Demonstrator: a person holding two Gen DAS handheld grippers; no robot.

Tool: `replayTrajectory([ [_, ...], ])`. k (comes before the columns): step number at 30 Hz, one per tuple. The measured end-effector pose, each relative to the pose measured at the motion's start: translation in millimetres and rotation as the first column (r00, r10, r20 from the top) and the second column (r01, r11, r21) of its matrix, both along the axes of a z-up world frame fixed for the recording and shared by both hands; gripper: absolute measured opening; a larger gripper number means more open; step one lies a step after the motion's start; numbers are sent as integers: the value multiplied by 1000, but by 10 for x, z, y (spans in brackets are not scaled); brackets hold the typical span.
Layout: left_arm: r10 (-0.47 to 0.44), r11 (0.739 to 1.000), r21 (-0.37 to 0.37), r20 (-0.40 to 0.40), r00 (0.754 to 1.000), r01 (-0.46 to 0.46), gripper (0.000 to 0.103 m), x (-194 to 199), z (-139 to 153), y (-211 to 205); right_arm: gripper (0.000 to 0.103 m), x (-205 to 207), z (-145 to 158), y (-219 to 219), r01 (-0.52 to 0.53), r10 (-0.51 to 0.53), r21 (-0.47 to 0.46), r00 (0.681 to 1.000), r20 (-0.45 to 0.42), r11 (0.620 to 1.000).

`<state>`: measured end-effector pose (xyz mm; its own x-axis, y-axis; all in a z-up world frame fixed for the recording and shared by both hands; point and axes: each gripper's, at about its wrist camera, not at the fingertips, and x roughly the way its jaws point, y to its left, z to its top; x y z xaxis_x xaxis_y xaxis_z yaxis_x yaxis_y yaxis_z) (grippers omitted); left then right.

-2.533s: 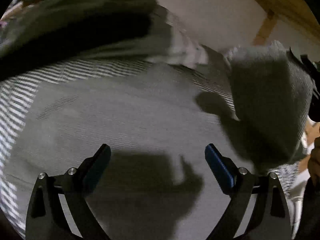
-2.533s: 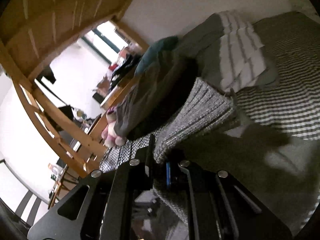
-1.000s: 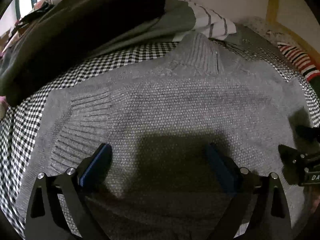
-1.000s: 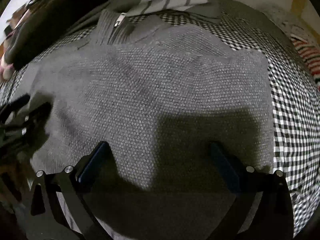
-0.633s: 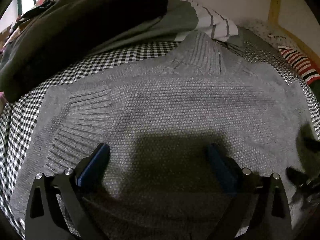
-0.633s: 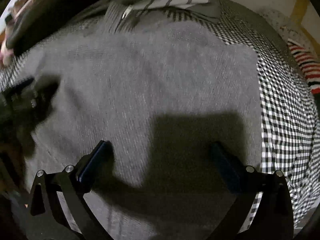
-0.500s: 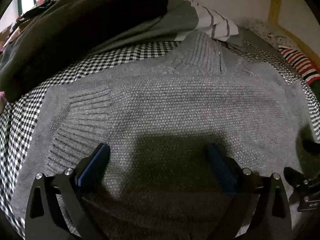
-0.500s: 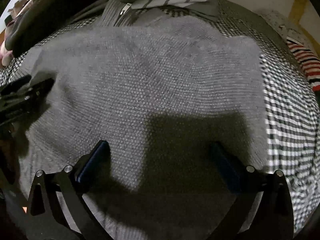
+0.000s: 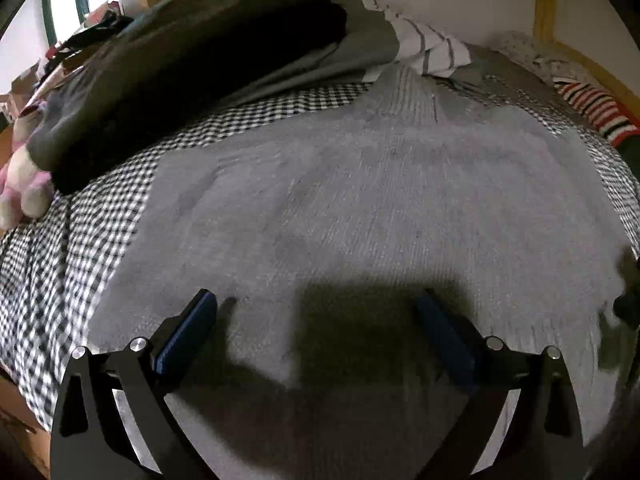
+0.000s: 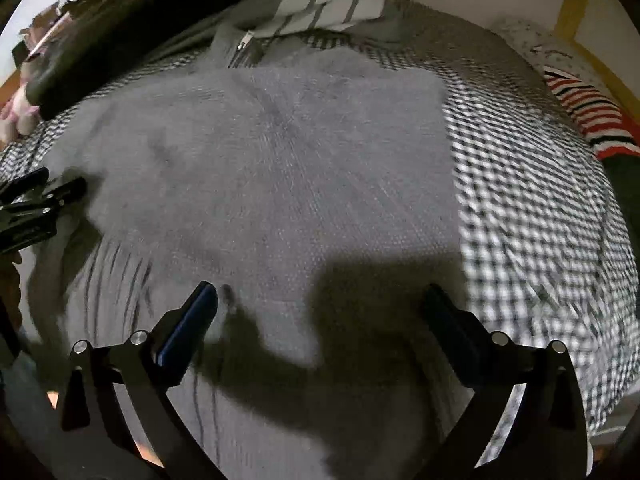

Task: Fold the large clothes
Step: 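Grasp the sweater hem with the left tool while the right tool grasps it too, lifting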

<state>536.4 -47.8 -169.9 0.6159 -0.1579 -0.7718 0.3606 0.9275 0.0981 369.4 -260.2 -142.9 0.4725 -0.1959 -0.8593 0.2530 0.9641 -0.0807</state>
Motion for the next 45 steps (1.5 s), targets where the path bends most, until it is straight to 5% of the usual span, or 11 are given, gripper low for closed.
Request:
replayTrajectory([
  [4, 17, 999, 39, -5, 1000, -17, 98, -237, -151, 303, 100, -122, -253, -2, -4, 3, -17, 997, -75, 1000],
  [8, -5, 1000, -20, 24, 1000, 5, 98, -507, -209, 636, 100, -141, -409, 91, -3, -1, -86, 999, -44, 996],
  [14, 39, 986, -162, -27, 999, -43, 98, -1028, -493, 1258, 100, -423, -503, 119, 37, -37, -46, 999, 8, 998],
  [19, -9, 926, -376, -110, 994, -34, 98, -1349, -762, 1583, 100, -830, -653, 127, 53, -52, -22, 997, 57, 998],
  [23, -66, 889, -457, -173, 983, -21, 98, -1544, -1053, 1636, 100, -1234, -801, 48, 57, -59, 20, 993, 101, 998],
  [27, -73, 886, -463, -77, 994, 29, 98, -1711, -1126, 1638, 100, -1535, -886, 31, -25, 12, 83, 989, 146, 996],
  [30, -89, 841, -540, -77, 993, 34, 98, -1778, -1139, 1697, 100, -1809, -946, -14, -47, 21, 119, 977, 213, 992],
  [36, -138, 864, -494, -35, 990, 103, 98, -1903, -1067, 1445, 100, -2118, -1180, -153, -2, -31, 156, 978, 207, 988],
  [40, -99, 837, -545, -75, 992, 43, 97, -1828, -1071, 1465, 100, -2254, -1312, -226, -15, -10, 138, 984, 179, 990],
  [41, -90, 826, -563, -90, 992, 24, 95, -1779, -1069, 1441, 100, -2292, -1360, -261, -10, -13, 135, 985, 173, 991],
  [45, -22, 804, -590, -146, 989, -69, 37, -1774, -1125, 1762, 100, -2352, -1566, -455, -8, -23, 197, 987, 158, 980],
])
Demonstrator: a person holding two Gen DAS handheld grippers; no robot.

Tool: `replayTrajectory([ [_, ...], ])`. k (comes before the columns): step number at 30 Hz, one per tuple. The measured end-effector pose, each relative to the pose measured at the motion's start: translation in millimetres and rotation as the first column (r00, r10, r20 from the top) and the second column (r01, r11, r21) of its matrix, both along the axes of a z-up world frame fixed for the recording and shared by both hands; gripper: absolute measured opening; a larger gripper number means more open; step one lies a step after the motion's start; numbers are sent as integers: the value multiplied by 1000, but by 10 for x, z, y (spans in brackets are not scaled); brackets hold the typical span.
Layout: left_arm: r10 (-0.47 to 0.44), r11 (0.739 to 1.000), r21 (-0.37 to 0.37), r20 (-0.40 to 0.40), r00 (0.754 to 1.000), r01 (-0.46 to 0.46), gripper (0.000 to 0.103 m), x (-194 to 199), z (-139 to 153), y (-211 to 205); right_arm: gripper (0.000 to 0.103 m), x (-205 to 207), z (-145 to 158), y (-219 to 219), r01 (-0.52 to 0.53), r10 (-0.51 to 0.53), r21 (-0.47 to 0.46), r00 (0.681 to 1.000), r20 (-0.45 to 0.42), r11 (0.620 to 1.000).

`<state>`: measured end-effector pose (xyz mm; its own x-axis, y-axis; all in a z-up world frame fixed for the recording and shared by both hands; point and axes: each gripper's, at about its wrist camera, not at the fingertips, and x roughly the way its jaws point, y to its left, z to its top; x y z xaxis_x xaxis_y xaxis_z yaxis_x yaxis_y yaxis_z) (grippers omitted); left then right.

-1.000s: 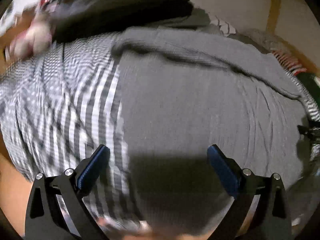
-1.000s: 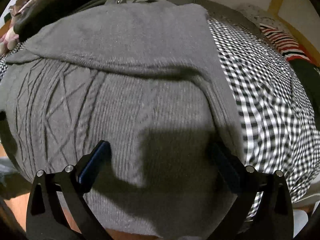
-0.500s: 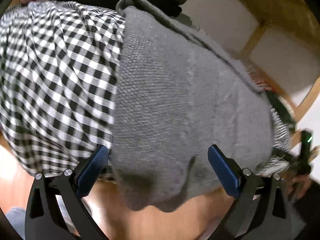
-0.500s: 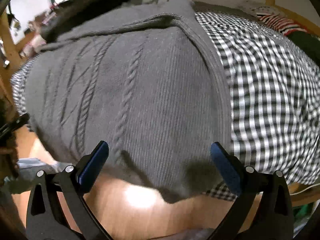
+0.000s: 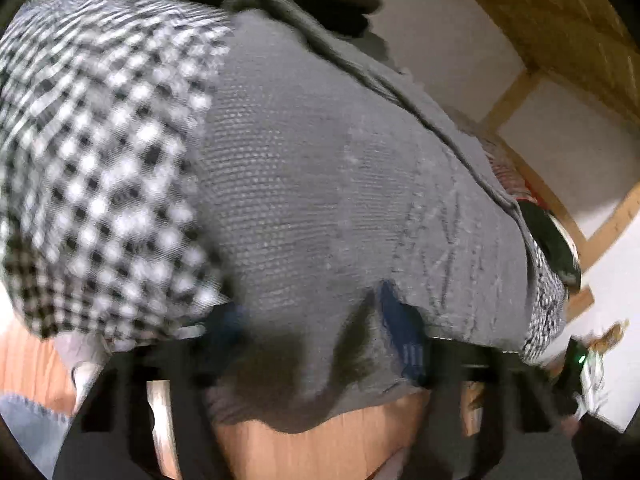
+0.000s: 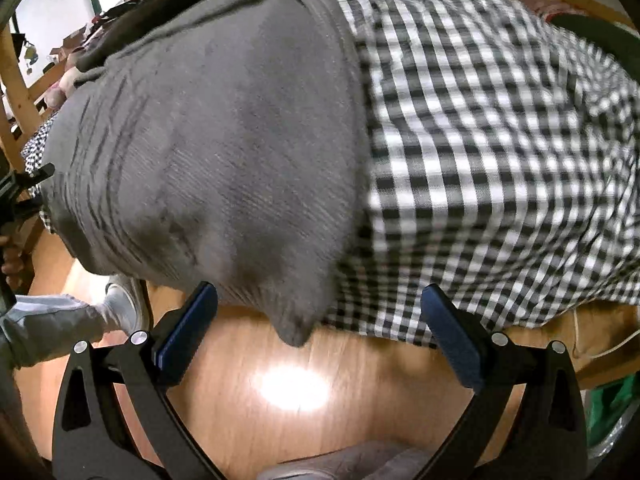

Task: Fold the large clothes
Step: 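Grasp the sweater hem with the left tool while the right tool grasps it too, lifting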

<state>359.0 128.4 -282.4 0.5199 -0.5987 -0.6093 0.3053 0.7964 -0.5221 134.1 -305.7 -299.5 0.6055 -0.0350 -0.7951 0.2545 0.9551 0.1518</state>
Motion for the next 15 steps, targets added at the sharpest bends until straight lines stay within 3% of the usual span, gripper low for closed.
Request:
replayTrajectory([
  [2, 8, 994, -105, -70, 998, -15, 29, 30, -93, 195, 100, -61, -117, -76, -23, 20, 106, 999, 25, 994],
  [3, 1, 993, -120, -84, 996, -11, 28, 45, -110, 228, 100, -71, -190, -94, -27, 21, 161, 999, 34, 987],
  [6, -29, 998, -60, -75, 997, 24, 30, -1, -101, 243, 84, -24, -379, -169, -75, 63, 291, 997, 48, 954],
  [8, -59, 998, -30, -31, 998, 58, 43, -38, -102, 181, 71, 26, -498, -174, -112, 105, 333, 994, 41, 936],
  [10, -93, 996, 1, 12, 996, 93, 67, -122, -17, -26, 55, 97, -612, -131, -152, 155, 352, 988, 19, 924],
  [11, -115, 993, 18, 34, 993, 114, 76, -142, 4, -132, 53, 104, -644, -118, -164, 168, 363, 986, 22, 917],
  [12, -141, 989, 50, 62, 988, 138, 91, -176, 17, -211, 53, 109, -665, -109, -164, 166, 364, 986, 26, 917],
  [15, -154, 968, 221, 132, 979, 122, 95, -286, 64, -445, 54, 124, -756, -106, -130, 133, 337, 991, 15, 932],
])
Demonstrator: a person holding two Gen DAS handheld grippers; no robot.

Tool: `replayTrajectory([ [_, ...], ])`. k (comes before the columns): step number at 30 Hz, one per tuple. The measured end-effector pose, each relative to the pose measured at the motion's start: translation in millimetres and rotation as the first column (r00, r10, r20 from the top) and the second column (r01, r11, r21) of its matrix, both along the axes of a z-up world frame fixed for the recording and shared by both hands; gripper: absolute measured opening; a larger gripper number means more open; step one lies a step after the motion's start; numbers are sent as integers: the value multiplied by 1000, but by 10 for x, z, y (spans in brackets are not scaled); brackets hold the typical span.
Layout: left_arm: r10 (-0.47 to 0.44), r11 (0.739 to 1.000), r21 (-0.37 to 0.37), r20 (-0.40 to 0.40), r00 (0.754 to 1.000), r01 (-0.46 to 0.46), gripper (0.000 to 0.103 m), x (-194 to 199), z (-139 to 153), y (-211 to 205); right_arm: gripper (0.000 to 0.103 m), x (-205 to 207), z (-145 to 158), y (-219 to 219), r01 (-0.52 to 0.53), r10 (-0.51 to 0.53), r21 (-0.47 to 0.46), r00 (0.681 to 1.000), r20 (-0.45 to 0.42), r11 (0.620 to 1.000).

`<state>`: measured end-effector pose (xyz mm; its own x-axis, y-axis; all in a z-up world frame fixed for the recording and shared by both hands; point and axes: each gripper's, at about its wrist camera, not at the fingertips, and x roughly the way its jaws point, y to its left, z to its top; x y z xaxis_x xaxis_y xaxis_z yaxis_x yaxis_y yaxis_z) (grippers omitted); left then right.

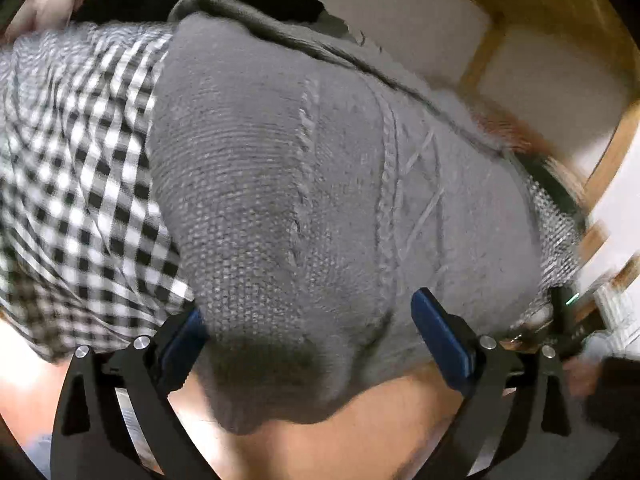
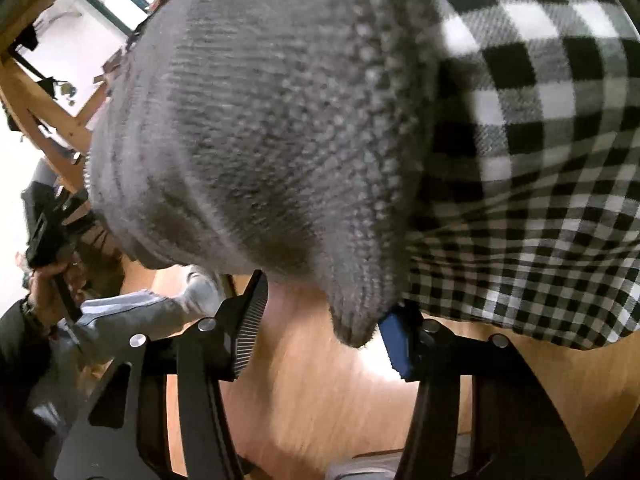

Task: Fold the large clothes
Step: 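Grasp the sweater hem with the left tool while the right tool grasps it too, lifting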

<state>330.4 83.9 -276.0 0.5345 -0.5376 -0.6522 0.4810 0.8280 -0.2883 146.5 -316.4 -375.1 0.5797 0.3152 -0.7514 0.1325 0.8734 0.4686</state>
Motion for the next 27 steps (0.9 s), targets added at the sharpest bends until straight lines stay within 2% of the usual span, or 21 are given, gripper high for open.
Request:
replayTrajectory([
  [3, 114, 993, -48, 31, 993, -112, 95, -126, 108, 173, 55, 13, -67, -67, 33, -33, 24, 999, -4, 999],
  [4, 160, 984, -75, 16, 987, -159, 97, -159, 130, 290, 55, 18, -68, -88, 32, -32, 33, 999, 4, 999],
  [5, 164, 980, -113, -20, 986, -166, 97, -169, 111, 386, 55, 28, -76, -104, 27, -27, 38, 1000, 13, 999],
  [7, 117, 978, -157, -118, 986, -135, 97, -123, -1, 437, 55, 57, -78, -85, 8, -9, 42, 1000, 26, 999],
  [9, 74, 981, -159, -202, 977, -107, 97, -70, -184, 426, 55, 116, -67, -13, 0, -2, 48, 1000, 31, 999],
  [11, 64, 986, -138, -220, 973, -96, 97, -47, -295, 368, 55, 113, -95, -31, -5, 3, 52, 999, 36, 999],
  [14, 131, 987, -66, -223, 966, -150, 97, 32, -385, 365, 56, 84, -75, -14, 0, -2, 53, 999, 38, 999],
  [17, 137, 977, -125, -240, 961, -170, 97, 160, -404, 422, 56, 82, -75, -29, -4, 2, 64, 999, 38, 998],
  [19, 78, 978, -162, -289, 954, -129, 97, 258, -510, 472, 56, 82, -102, -25, -1, -2, 72, 999, 39, 997],
  [20, 60, 981, -158, -308, 949, -113, 97, 260, -557, 424, 56, 85, -89, -43, 2, -5, 73, 999, 36, 997],
  [22, 28, 984, -151, -384, 923, -92, 97, 254, -668, 328, 52, 97, -59, -58, 9, -10, 88, 1000, 4, 996],
  [23, 14, 984, -156, -411, 911, -86, 93, 263, -702, 306, 39, 108, -38, -48, 7, -6, 115, 1000, -7, 993],
  [24, -16, 983, -173, -415, 910, -62, 69, 234, -689, 264, 33, 111, -22, -51, 2, 0, 132, 1000, -14, 991],
  [25, -16, 986, -156, -402, 915, -52, 46, 211, -654, 240, 19, 118, 5, -28, -3, 6, 123, 1000, -22, 992],
  [26, -27, 987, -158, -400, 916, -40, 39, 190, -614, 229, 11, 100, 23, -15, -11, 14, 107, 999, -34, 994],
  [27, -39, 985, -170, -402, 915, -33, 25, 158, -580, 227, 11, 70, 43, -3, -20, 24, 103, 999, -42, 995],
])
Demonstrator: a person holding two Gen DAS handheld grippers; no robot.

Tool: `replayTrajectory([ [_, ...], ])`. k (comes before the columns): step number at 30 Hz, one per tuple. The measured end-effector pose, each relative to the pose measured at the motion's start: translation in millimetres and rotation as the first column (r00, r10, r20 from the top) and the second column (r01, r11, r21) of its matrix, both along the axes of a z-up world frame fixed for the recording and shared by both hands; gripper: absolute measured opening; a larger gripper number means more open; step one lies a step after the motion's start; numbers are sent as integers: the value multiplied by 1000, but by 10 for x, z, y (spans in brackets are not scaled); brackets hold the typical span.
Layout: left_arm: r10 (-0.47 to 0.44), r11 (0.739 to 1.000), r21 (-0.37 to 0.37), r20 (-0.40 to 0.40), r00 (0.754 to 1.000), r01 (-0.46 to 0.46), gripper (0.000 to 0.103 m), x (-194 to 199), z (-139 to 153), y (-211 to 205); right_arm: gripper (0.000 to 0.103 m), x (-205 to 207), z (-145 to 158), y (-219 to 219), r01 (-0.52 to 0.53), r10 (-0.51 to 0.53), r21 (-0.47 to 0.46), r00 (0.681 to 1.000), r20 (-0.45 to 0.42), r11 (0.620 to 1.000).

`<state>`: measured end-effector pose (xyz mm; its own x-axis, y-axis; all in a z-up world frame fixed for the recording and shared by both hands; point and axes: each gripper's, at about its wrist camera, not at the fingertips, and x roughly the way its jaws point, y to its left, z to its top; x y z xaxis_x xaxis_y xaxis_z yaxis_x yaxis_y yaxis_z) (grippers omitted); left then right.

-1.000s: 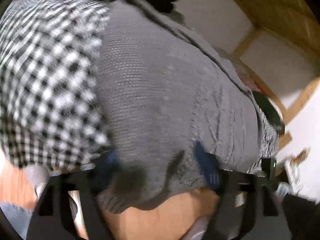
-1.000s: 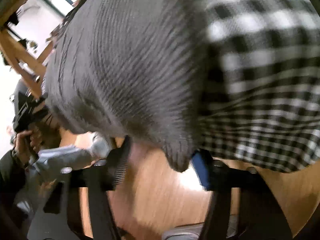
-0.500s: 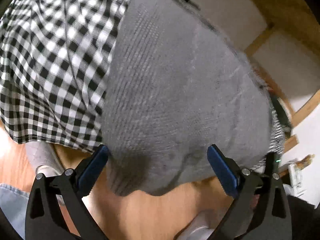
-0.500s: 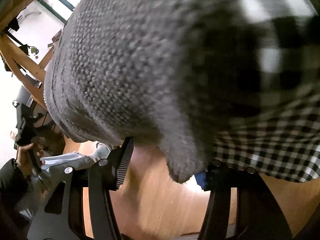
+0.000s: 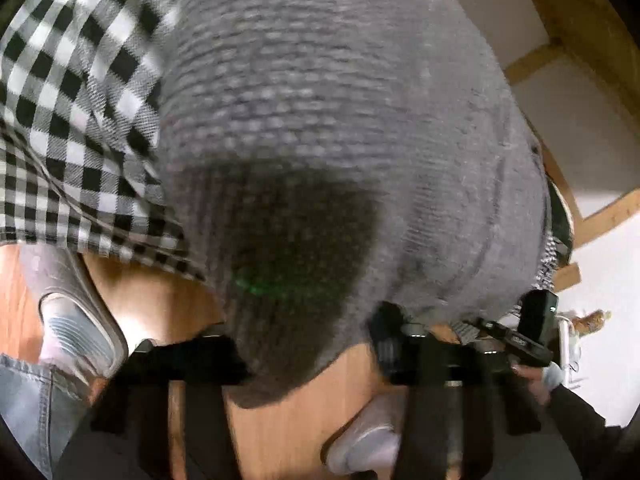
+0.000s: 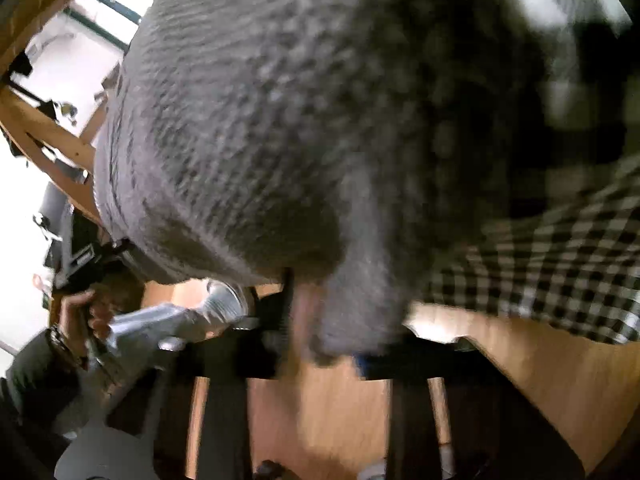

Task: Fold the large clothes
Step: 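Grasp the sweater hem with the left tool while the right tool grasps it too, lifting, then fold the held hem up over the sweater body with both tools and release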

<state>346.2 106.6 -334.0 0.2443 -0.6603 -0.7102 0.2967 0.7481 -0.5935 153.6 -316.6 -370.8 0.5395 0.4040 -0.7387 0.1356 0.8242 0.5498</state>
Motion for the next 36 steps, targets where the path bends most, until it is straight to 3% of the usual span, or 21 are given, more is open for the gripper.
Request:
replayTrajectory([
  [6, -34, 999, -26, -33, 999, 33, 18, -243, 261, 2, 10, -262, 172, 111, -56, 54, 124, 998, 18, 991],
  [10, -63, 996, -64, -28, 998, 61, 17, -365, 457, 87, 9, -449, 447, 181, -109, 85, 236, 991, 107, 966],
  [15, -103, 982, -158, 9, 995, 103, 17, -390, 762, 207, 9, -699, 818, -71, -76, -21, 376, 969, 247, 924],
  [20, -48, 965, -258, 9, 999, 49, 17, -310, 900, 515, 9, -914, 1093, -473, -3, -163, 471, 936, 312, 882],
  [24, 8, 941, -340, 8, 1000, -5, 17, -227, 1099, 688, 9, -958, 1302, -595, -4, -205, 505, 911, 357, 863],
  [36, 33, 945, -327, 118, 992, 8, 17, 275, 1715, 335, 9, -290, 1843, -774, -65, -206, 506, 863, 461, 860],
])
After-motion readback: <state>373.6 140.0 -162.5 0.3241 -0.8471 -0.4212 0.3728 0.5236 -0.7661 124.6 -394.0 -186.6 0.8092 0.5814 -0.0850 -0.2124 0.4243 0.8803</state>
